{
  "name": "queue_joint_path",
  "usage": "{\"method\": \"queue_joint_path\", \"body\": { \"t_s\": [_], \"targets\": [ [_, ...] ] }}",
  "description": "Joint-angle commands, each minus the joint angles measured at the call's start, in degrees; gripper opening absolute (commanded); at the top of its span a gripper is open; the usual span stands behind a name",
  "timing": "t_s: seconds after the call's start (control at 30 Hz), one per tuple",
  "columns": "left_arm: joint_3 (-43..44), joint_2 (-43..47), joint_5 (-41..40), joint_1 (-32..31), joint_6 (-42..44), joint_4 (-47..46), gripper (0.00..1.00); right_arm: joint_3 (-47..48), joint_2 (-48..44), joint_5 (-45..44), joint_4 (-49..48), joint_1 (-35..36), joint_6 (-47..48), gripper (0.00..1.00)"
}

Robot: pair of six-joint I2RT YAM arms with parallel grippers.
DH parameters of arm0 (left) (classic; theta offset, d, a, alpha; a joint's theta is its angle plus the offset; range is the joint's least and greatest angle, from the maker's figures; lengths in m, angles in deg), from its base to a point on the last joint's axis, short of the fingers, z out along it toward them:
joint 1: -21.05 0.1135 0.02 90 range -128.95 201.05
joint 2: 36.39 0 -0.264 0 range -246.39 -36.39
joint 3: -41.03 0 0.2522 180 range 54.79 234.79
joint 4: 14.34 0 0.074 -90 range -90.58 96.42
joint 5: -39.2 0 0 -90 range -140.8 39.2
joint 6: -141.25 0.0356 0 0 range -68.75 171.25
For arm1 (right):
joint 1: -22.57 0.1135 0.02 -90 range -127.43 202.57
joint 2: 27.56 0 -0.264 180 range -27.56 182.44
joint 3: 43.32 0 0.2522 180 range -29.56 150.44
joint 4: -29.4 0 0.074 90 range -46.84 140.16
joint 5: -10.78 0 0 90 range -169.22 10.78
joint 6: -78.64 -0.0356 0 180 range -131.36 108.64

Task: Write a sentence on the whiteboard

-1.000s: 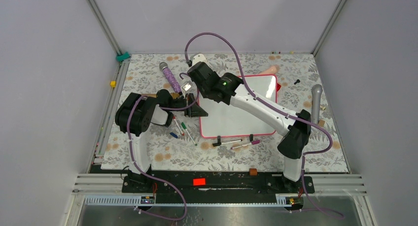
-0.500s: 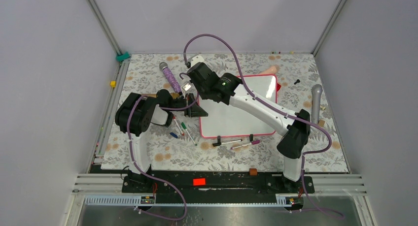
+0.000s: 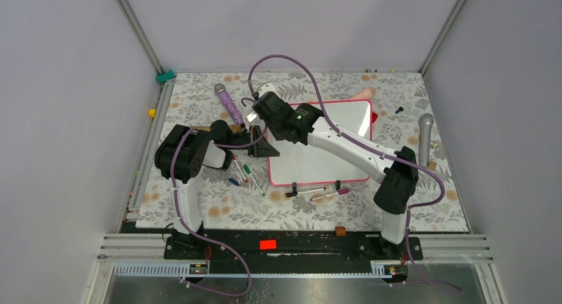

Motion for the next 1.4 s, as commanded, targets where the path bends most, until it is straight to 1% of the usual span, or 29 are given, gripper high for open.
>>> {"method": "queue_joint_path", "body": {
  "t_s": [0.0,0.3,0.57,1.03,1.37],
  "targets": [
    [-0.2,1.65,5.94,-0.9,0.23,-4.52,0.0,-0.49,-2.56,-3.87,0.64,-0.45,-0.51,0.0],
    [-0.21,1.97,6.18,-0.97,0.37,-4.64,0.0,0.92,-3.77,-3.24,0.64,-0.49,-0.51,0.0],
    [-0.38,2.09,6.21,-1.08,0.41,-4.57,0.0,0.88,-5.6,0.02,0.56,-0.45,-1.52,0.0],
    [-0.19,2.14,6.46,-1.2,0.41,-4.62,0.0,1.46,-3.42,5.56,0.66,-2.2,-4.56,0.0],
    [0.06,1.88,6.52,-1.18,0.23,-4.55,0.0,1.54,-2.28,7.97,0.71,-3.34,-5.41,0.0]
  ]
}}
